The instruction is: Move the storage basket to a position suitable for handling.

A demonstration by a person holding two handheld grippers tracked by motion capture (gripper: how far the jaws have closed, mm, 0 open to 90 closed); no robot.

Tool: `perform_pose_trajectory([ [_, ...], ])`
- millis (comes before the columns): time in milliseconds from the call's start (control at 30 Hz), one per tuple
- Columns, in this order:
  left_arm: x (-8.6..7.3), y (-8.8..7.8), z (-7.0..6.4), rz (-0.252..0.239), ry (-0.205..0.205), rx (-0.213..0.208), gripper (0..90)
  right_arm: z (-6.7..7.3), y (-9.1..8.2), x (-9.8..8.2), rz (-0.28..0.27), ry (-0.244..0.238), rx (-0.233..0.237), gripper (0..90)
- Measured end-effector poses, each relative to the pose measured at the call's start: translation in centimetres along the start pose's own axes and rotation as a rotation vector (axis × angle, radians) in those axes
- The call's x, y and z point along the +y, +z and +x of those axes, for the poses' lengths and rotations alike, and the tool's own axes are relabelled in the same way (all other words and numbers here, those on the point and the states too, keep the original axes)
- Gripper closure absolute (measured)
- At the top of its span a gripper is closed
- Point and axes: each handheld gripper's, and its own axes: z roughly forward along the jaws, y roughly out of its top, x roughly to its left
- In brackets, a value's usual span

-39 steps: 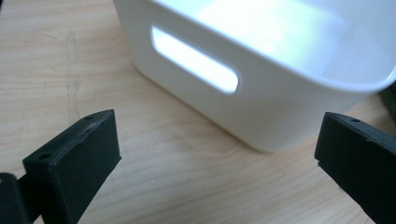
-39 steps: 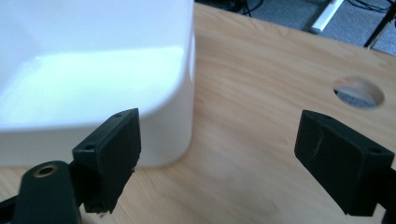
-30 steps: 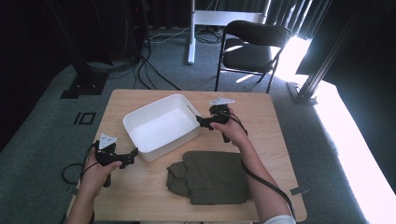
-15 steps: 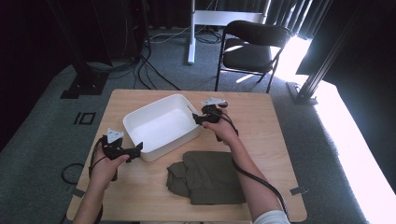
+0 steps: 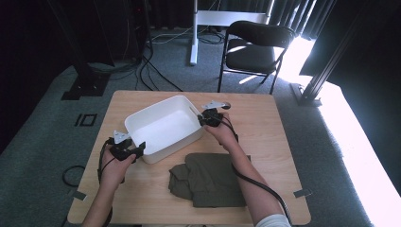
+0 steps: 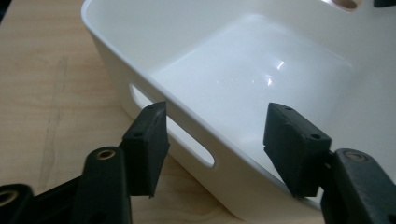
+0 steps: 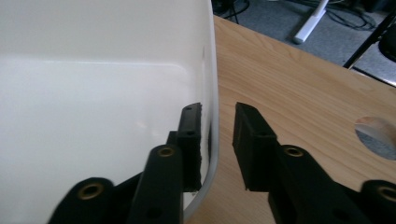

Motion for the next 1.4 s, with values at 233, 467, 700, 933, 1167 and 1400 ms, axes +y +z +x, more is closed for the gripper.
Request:
perform_pose_trajectory([
  [233, 0.3, 0.1, -0.3, -0.019, -0.032, 0.043, 58.3, 0.4, -0.2, -0.1, 0.008, 0.018, -0.016, 83.8],
  [467, 0.5, 0.4, -0.5, -0.019, -0.038, 0.056, 61.2, 0.3, -0.6, -0.3, 0.019, 0.031, -0.024, 83.8],
  [700, 0.9, 0.9, -0.8, -0.024, -0.050, 0.052, 63.2, -0.1, -0.9, -0.5, 0.027, 0.060, -0.029, 83.6],
  [933, 1.4, 1.6, -1.1, -0.018, -0.045, 0.048, 64.8, -0.6, -1.4, -0.8, 0.030, 0.075, -0.042, 83.3],
  [1167, 1.8, 2.4, -1.7, -0.023, -0.042, 0.035, 65.7, -1.4, -2.0, -1.2, 0.035, 0.093, -0.054, 82.9],
  [1400, 2.2, 3.1, -2.4, -0.025, -0.032, 0.014, 66.1, -2.3, -2.6, -1.7, 0.040, 0.113, -0.068, 82.7],
])
